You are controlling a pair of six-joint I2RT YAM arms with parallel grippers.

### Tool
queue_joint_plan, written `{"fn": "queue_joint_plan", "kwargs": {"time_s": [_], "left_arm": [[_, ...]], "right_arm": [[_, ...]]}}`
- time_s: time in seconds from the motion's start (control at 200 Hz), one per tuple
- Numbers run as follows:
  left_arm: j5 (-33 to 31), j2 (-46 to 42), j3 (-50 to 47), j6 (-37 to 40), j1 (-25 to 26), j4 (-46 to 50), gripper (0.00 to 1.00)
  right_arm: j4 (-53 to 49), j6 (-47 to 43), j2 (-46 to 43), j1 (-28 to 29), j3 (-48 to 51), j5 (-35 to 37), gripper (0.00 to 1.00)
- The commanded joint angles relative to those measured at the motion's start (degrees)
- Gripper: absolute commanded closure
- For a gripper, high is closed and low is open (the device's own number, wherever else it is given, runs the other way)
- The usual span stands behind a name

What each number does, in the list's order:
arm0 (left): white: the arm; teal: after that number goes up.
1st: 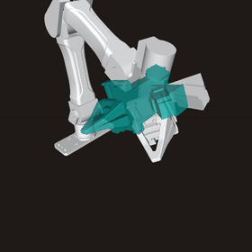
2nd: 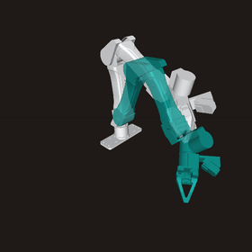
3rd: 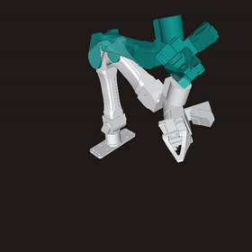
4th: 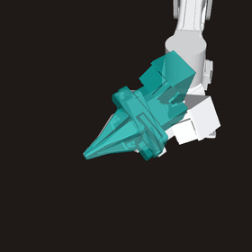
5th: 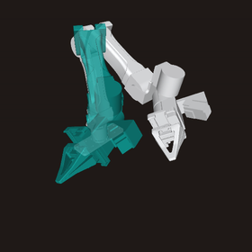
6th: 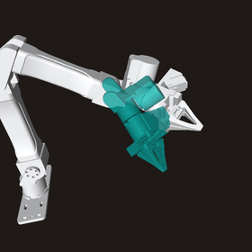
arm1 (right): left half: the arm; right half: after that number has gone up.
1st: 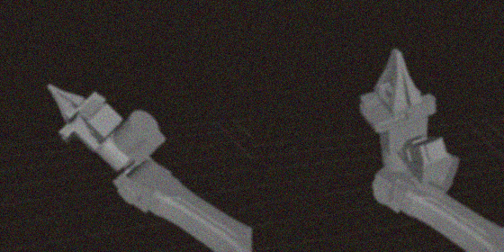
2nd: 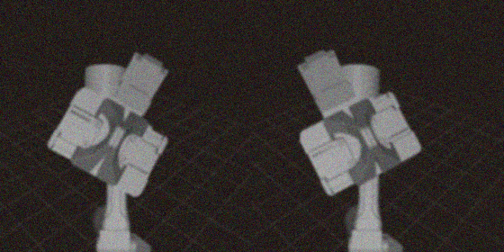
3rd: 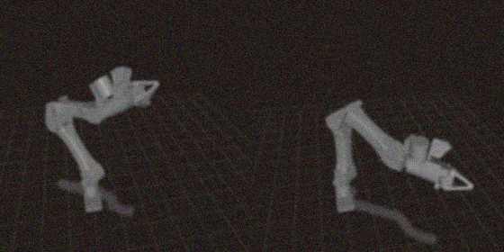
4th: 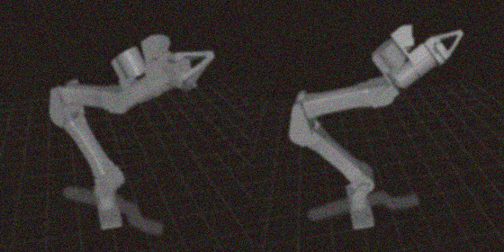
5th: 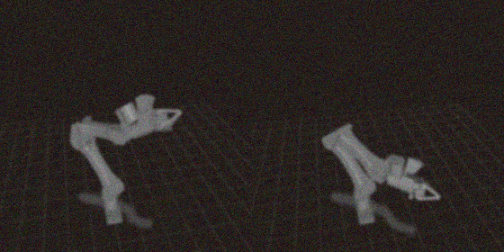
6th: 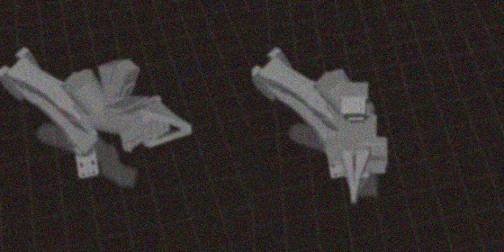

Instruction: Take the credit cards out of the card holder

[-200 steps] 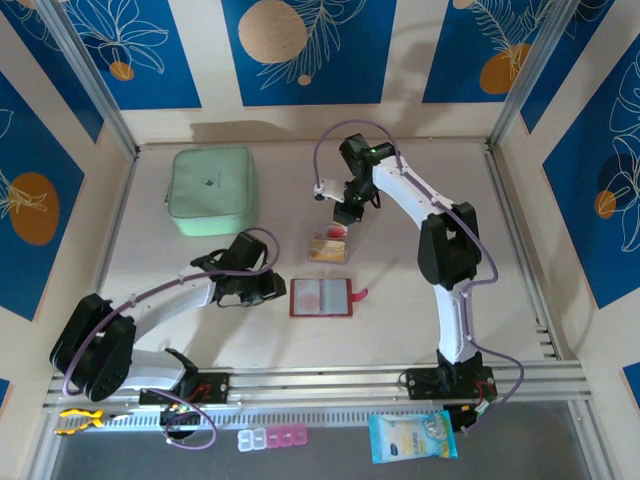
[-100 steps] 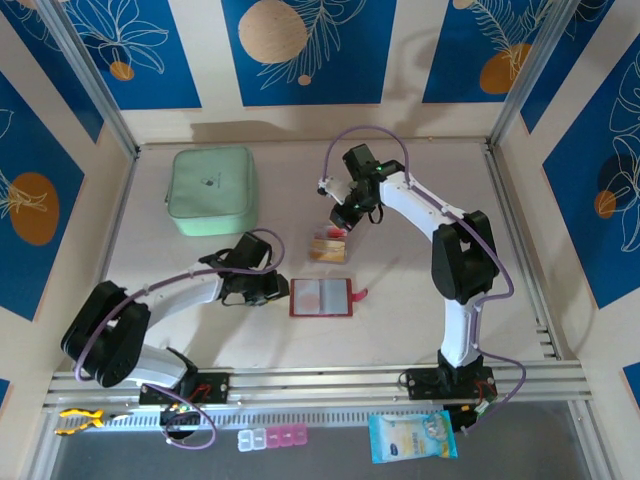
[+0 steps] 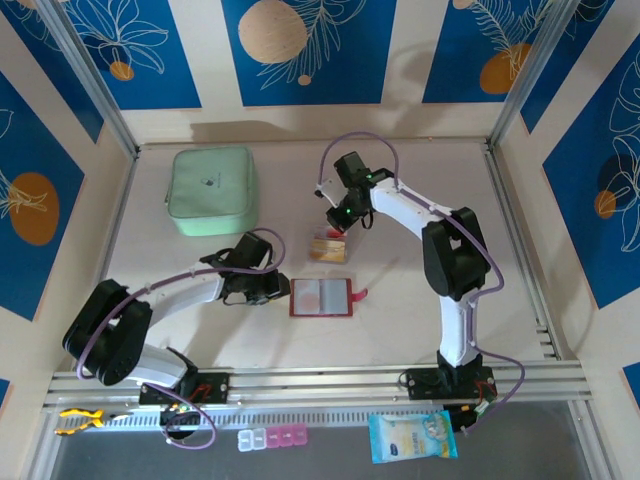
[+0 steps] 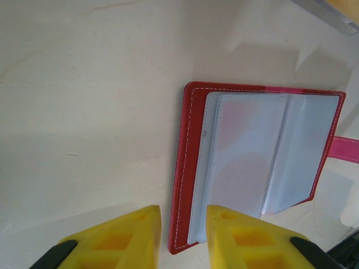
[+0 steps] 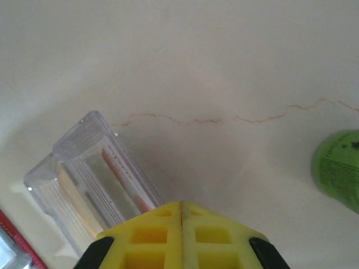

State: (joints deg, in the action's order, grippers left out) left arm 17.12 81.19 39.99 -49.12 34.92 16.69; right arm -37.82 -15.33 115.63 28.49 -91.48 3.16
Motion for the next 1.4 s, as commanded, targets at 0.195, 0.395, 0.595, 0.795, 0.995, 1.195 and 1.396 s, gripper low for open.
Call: {"fn": "queue_joint_plan", "kwargs": {"time_s": [0.195,0.395,0.595,0.795,0.995,1.195,1.396], "left_arm": [[1.3,-0.1,-0.9,-0.2,-0.6,-0.9,0.73],[2.2,0.6,-1.2,-0.4,-0.5,-2.2,0.73],[3.2,1.8,-1.6,-1.0,-0.2,-4.5,0.73],[4.0,2.7,-1.9,-1.4,0.6,-6.1,0.74],[4.1,2.7,-2.5,-1.9,1.4,-6.8,0.77],[3.3,2.1,-2.5,-1.9,1.4,-6.5,0.81],[4.5,2.7,-2.5,-2.0,1.5,-7.9,0.90]], "right_arm": [[2.5,-1.0,-1.4,1.6,1.6,3.3,0.91],[2.9,1.0,-5.0,1.6,2.0,2.7,0.89],[4.3,11.1,-10.7,1.7,6.3,-3.1,0.88],[8.5,28.5,-17.1,2.2,15.9,-12.1,0.89],[11.9,42.2,-22.8,5.0,25.6,-16.3,0.89],[12.3,52.0,-24.5,9.1,29.8,-17.4,0.91],[17.3,59.1,-23.7,12.1,34.1,-21.0,0.77]]}}
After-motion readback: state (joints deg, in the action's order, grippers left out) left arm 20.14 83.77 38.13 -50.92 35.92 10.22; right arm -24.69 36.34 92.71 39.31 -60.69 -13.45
